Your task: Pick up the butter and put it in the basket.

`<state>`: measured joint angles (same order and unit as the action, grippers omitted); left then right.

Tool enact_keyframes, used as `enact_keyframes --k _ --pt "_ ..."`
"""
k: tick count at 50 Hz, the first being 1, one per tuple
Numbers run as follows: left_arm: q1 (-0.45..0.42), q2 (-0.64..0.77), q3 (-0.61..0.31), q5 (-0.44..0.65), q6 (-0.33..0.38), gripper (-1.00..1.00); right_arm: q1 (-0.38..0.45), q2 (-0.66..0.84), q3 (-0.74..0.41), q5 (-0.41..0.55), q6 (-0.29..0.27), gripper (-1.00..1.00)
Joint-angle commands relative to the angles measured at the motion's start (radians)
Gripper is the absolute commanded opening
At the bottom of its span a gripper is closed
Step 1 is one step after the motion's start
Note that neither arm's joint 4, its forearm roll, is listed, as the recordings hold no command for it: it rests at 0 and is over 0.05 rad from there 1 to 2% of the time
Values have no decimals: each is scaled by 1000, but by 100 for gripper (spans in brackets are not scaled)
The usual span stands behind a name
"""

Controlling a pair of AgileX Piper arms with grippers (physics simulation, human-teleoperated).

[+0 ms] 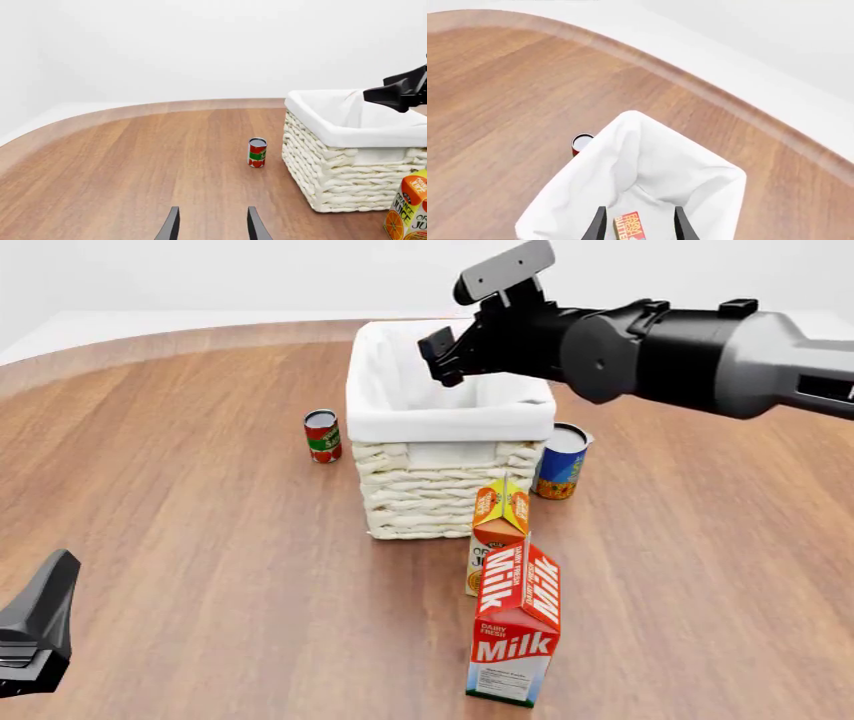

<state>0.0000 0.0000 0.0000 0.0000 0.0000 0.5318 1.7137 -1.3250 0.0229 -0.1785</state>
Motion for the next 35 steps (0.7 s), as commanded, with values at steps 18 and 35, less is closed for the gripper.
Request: enact_keyframes --k 18,35 --pt "0 0 0 0 0 100 18 -47 64 -59 -35 100" --pt "0 0 0 0 0 100 23 -80 120 -123 -47 100"
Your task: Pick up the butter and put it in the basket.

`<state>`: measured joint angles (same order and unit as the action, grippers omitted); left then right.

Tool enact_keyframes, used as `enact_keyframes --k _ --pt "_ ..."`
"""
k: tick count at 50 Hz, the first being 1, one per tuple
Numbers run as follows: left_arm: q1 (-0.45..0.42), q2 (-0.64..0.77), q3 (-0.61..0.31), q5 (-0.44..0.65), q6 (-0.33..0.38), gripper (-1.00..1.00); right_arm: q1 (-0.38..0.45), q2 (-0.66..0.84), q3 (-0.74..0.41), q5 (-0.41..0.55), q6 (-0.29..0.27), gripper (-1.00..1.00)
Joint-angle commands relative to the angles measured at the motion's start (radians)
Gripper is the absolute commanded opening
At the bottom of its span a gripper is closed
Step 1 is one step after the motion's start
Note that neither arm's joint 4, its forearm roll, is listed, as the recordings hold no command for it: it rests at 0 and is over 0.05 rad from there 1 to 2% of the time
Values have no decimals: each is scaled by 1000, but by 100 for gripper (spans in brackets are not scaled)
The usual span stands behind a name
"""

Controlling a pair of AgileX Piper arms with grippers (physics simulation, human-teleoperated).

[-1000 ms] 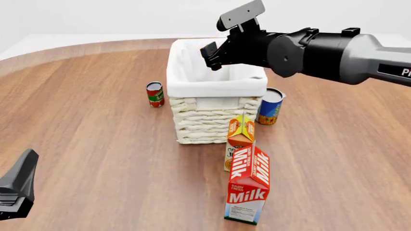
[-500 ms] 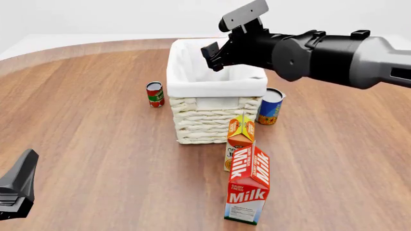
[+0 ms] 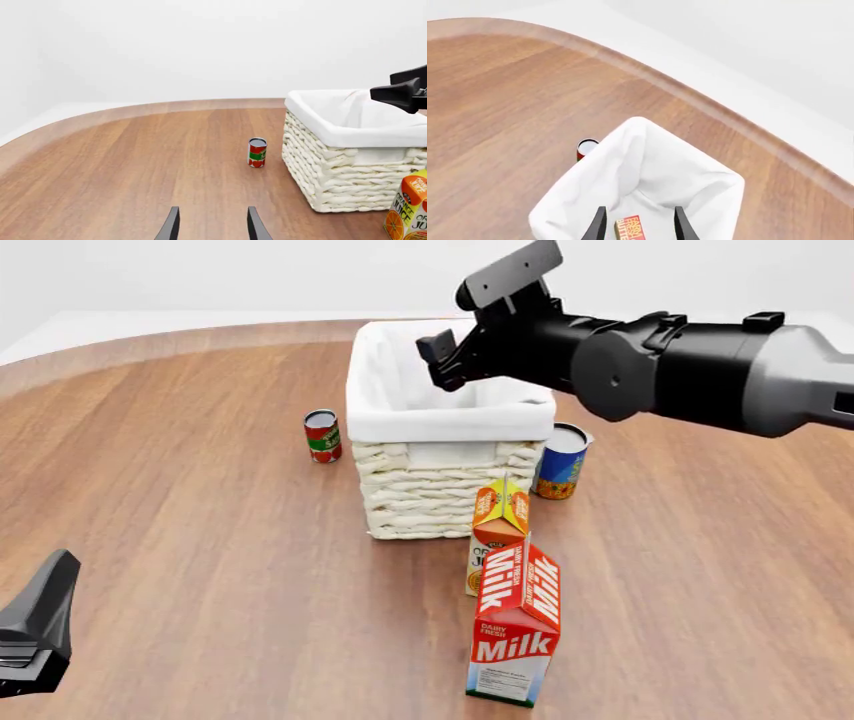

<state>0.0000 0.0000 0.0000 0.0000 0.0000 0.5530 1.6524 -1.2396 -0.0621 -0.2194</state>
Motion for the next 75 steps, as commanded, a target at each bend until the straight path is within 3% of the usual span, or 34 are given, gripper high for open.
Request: enact_keyframes --k 1,32,50,56,59,71,75 --pt "0 0 0 0 0 100 2 -19 35 -38 -6 100" --pt "0 0 0 0 0 100 -8 -65 112 -110 -4 100" --pt "0 0 0 0 0 100 -6 -147 205 -207 2 100" --pt "0 0 0 0 0 100 -8 -219 281 -280 -1 100" --pt "0 0 0 0 0 100 -8 -273 305 -295 41 100" --pt "0 0 0 0 0 100 -46 -376 398 -407 75 100" --pt "0 0 0 0 0 100 -54 -415 411 -407 135 100"
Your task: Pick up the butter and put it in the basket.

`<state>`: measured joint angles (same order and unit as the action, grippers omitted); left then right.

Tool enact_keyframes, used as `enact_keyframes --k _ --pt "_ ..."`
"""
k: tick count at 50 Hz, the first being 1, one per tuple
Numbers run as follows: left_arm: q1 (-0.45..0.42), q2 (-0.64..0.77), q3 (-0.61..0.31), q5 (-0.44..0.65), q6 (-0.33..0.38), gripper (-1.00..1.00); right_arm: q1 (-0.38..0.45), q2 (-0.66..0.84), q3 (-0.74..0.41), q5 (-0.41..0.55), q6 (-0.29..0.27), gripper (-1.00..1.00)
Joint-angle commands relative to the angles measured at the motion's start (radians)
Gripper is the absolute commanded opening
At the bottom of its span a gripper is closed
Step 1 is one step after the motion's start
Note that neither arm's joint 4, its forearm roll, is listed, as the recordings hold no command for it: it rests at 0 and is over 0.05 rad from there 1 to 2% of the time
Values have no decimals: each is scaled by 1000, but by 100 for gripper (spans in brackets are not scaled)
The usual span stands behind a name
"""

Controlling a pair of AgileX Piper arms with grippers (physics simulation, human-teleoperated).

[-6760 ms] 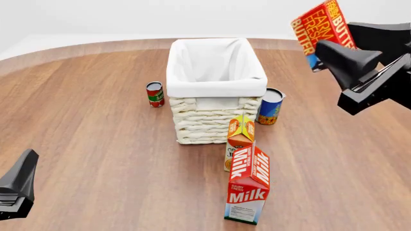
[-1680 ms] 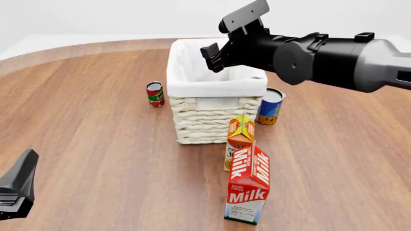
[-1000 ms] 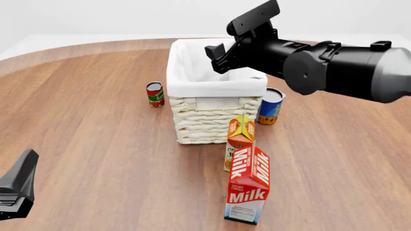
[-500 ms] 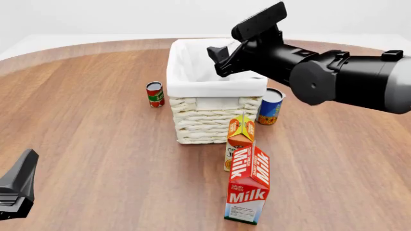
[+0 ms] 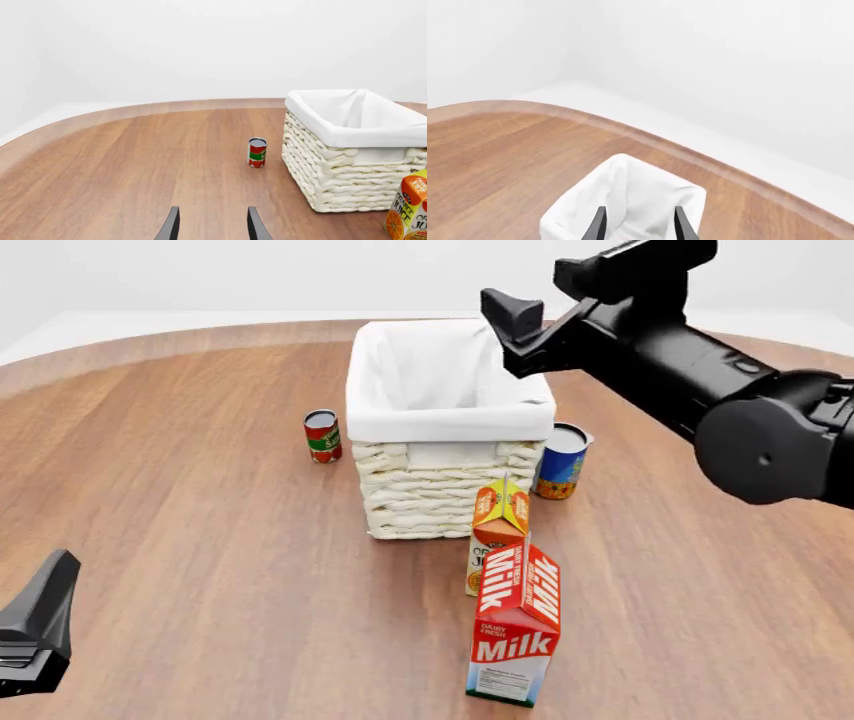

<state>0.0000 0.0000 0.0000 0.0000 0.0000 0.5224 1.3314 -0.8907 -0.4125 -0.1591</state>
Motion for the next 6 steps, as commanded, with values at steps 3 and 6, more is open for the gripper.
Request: enact_keyframes --k 3,6 --pt "0 0 0 0 0 100 -27 -132 83 -70 101 100" --pt "0 0 0 0 0 100 -41 -171 104 -81 144 100"
